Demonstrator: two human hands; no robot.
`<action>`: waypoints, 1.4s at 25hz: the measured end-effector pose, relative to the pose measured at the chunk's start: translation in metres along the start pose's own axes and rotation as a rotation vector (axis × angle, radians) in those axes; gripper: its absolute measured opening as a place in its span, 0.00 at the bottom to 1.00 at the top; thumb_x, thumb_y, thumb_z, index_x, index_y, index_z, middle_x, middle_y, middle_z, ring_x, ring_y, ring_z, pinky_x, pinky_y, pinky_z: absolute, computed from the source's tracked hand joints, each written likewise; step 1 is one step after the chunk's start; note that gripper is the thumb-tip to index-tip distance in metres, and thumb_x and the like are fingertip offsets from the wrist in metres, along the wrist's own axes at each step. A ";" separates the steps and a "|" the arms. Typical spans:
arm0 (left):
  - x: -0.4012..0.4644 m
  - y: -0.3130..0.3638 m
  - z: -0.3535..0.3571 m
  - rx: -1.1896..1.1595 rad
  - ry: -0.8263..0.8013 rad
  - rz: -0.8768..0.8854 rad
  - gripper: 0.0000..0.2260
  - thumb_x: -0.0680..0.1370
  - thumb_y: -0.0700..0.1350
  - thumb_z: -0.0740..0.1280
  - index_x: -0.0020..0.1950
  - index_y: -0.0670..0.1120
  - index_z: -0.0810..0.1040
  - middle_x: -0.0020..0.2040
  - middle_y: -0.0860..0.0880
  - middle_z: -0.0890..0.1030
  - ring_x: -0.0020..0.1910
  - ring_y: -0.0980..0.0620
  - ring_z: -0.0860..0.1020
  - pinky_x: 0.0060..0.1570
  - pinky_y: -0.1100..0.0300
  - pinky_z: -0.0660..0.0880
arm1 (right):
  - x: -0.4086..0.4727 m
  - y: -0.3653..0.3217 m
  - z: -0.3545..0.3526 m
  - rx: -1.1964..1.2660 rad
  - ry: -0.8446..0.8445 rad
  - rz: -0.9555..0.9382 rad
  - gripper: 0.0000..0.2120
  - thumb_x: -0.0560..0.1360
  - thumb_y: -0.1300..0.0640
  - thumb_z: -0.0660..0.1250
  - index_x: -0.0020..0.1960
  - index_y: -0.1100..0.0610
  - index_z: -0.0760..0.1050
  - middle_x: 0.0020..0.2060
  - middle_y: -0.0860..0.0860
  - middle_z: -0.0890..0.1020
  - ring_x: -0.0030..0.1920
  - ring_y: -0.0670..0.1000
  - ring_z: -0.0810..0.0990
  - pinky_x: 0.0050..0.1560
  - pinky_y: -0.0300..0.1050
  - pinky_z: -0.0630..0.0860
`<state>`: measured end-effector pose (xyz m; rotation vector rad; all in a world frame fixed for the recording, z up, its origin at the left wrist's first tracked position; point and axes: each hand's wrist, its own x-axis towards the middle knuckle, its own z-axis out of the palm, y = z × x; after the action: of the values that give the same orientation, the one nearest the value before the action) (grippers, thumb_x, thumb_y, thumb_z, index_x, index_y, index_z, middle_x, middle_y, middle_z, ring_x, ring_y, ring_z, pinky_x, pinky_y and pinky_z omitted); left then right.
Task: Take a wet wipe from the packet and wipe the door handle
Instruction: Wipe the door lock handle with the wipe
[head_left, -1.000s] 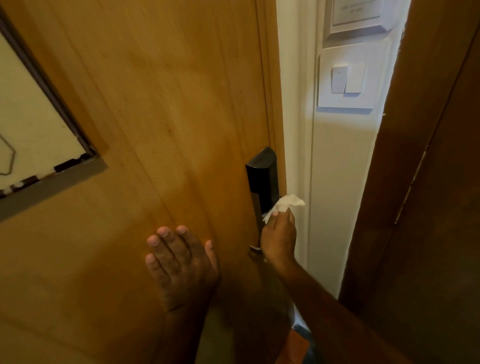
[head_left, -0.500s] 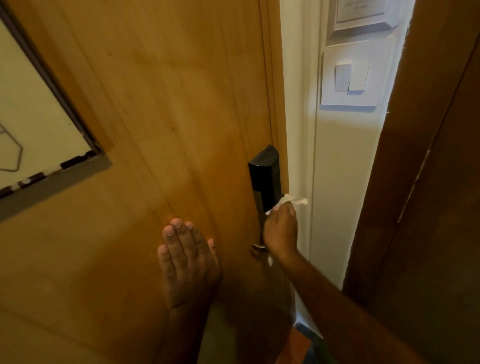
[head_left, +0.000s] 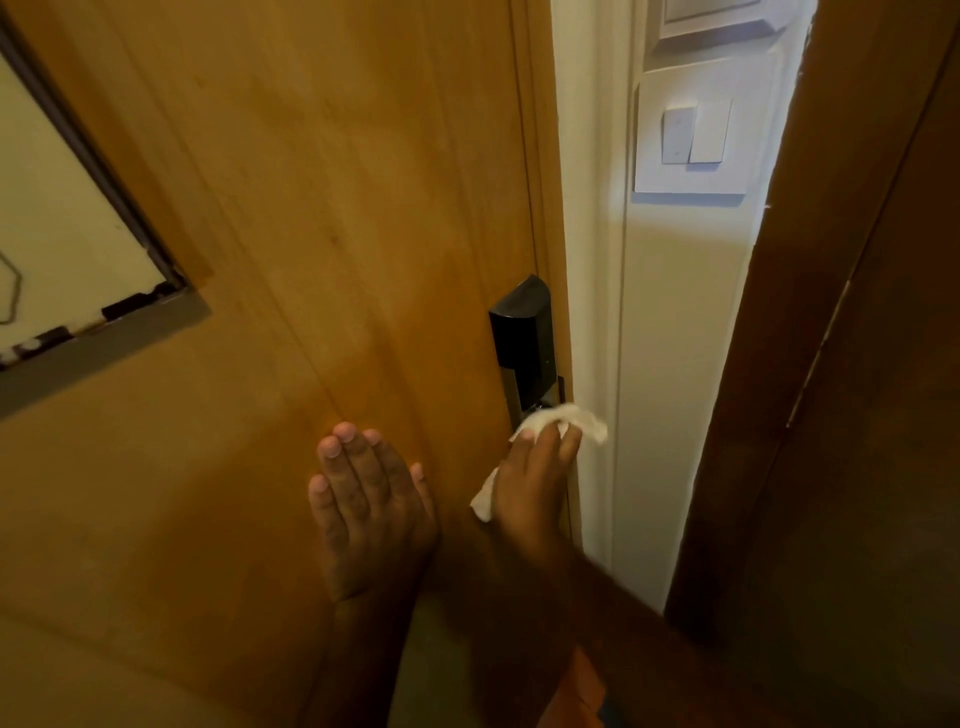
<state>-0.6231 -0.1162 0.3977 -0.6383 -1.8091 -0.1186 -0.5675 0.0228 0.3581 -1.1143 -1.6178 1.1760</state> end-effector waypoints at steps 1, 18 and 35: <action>-0.003 0.000 0.001 0.068 -0.020 -0.020 0.37 0.82 0.54 0.57 0.81 0.29 0.52 0.82 0.27 0.47 0.83 0.31 0.45 0.83 0.39 0.43 | 0.015 -0.001 -0.007 0.025 0.002 0.059 0.16 0.82 0.56 0.57 0.68 0.60 0.66 0.66 0.57 0.72 0.60 0.55 0.76 0.55 0.51 0.77; -0.013 -0.003 0.010 -0.008 -0.009 0.087 0.38 0.83 0.54 0.58 0.82 0.29 0.49 0.83 0.28 0.44 0.83 0.31 0.43 0.82 0.39 0.39 | 0.024 -0.034 -0.037 0.654 -0.044 0.791 0.23 0.81 0.44 0.54 0.67 0.58 0.70 0.52 0.56 0.77 0.50 0.58 0.78 0.53 0.59 0.79; 0.008 0.038 -0.016 -0.174 -0.068 0.034 0.36 0.80 0.44 0.62 0.81 0.29 0.51 0.82 0.30 0.47 0.82 0.35 0.34 0.81 0.41 0.35 | 0.047 -0.089 -0.172 0.121 0.096 0.190 0.08 0.70 0.64 0.62 0.34 0.57 0.76 0.28 0.50 0.80 0.29 0.52 0.78 0.26 0.39 0.70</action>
<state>-0.5924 -0.0872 0.4016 -0.8039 -1.8657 -0.2365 -0.4338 0.0928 0.4876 -1.2473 -1.3732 1.3039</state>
